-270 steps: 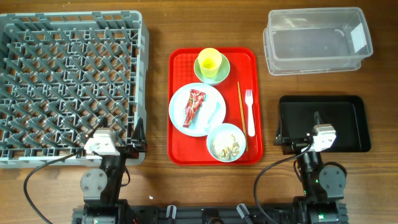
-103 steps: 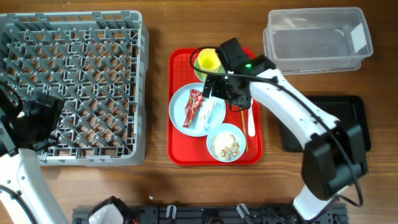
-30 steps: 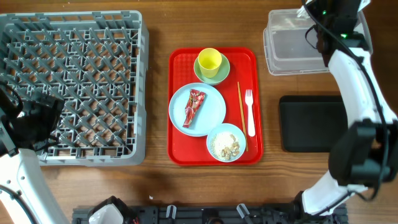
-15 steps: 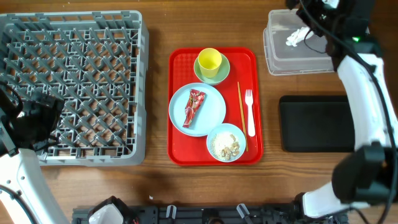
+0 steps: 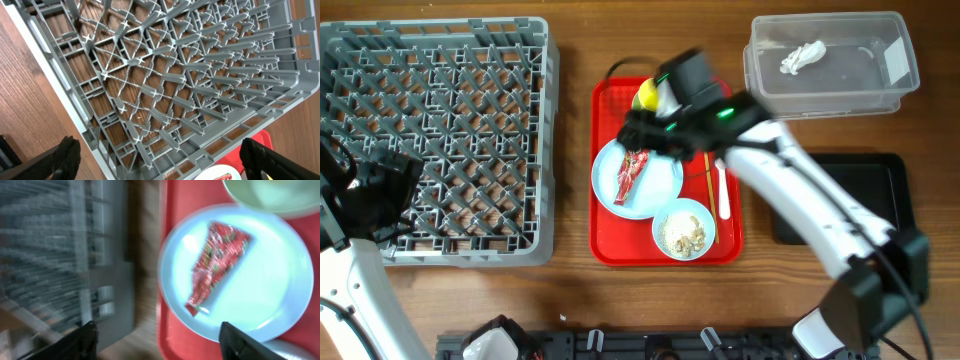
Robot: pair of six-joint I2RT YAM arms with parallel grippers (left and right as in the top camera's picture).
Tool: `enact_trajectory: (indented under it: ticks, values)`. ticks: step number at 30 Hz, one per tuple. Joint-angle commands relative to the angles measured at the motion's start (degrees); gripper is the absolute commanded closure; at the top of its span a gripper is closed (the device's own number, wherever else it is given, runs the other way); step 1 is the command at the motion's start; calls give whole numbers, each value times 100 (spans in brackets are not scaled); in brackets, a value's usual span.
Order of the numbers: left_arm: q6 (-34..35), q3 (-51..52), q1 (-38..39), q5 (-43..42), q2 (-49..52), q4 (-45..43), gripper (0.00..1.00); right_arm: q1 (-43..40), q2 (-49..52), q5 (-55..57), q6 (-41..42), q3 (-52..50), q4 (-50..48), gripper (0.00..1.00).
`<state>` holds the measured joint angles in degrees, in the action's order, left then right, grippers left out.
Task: Sort waste into correct bins and load items into the dishwasher rack
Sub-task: 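Grasp the red strawberry cake wrapper on the plate with the right gripper, then move the wrapper with the right gripper and release it into the clear bin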
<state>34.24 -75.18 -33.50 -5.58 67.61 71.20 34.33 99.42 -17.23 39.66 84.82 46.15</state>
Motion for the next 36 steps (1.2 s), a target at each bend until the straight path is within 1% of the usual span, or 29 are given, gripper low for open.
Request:
enact_trajectory:
  ticks: [1, 2, 4, 7, 10, 15, 16, 17, 18, 19, 20, 21, 26, 29, 30, 33, 36]
  values:
    - [74, -101, -28, 55, -26, -11, 0, 658, 575, 1818, 1327, -105, -22, 28]
    - [74, -101, -28, 55, -26, -11, 0, 717, 673, 1904, 1495, -105, -26, 31]
    - [74, -101, -28, 55, -26, -11, 0, 776, 898, 1910, 1714, -105, -81, 39]
    - [74, -101, -28, 55, -26, -11, 0, 782, 1314, 1585, 1733, -105, -234, 47]
    - [74, -101, -28, 55, -26, -11, 0, 782, 1749, 1290, 1733, -105, -323, 49]
    - [76, -101, -28, 55, -26, -11, 0, 782, 2131, 1285, 1744, -105, -352, 49]
    - [76, -101, -28, 55, -26, -11, 0, 782, 2175, 1287, 1740, -105, -374, 50]
    - [76, -101, -28, 55, -26, -11, 0, 782, 2179, 1287, 1733, -105, -396, 53]
    - [74, -101, -28, 55, -26, -11, 0, 782, 2192, 1285, 1733, -105, -407, 59]
    - [74, -101, -28, 55, -26, -11, 0, 782, 2192, 1287, 1735, -105, -409, 67]
    - [74, -101, -28, 55, -26, -11, 0, 782, 2192, 1290, 1731, -105, -407, 82]
    - [76, -101, -28, 55, -26, -11, 0, 782, 2190, 1287, 1731, -105, -407, 94]
    - [76, -101, -28, 55, -26, -11, 0, 767, 2076, 1220, 1705, 37, -216, 96]
    - [74, -101, -28, 55, -26, -11, 0, 573, 1639, 1228, 1325, 339, 138, 96]
    - [74, -101, -28, 55, -26, -11, 0, 376, 1270, 1248, 1108, 428, 157, 96]
    - [74, -101, -28, 55, -26, -11, 0, -160, 520, 1338, 868, 476, 68, 96]
    - [74, -101, -28, 55, -26, -11, 0, -925, -155, 1362, 516, 476, -201, 96]
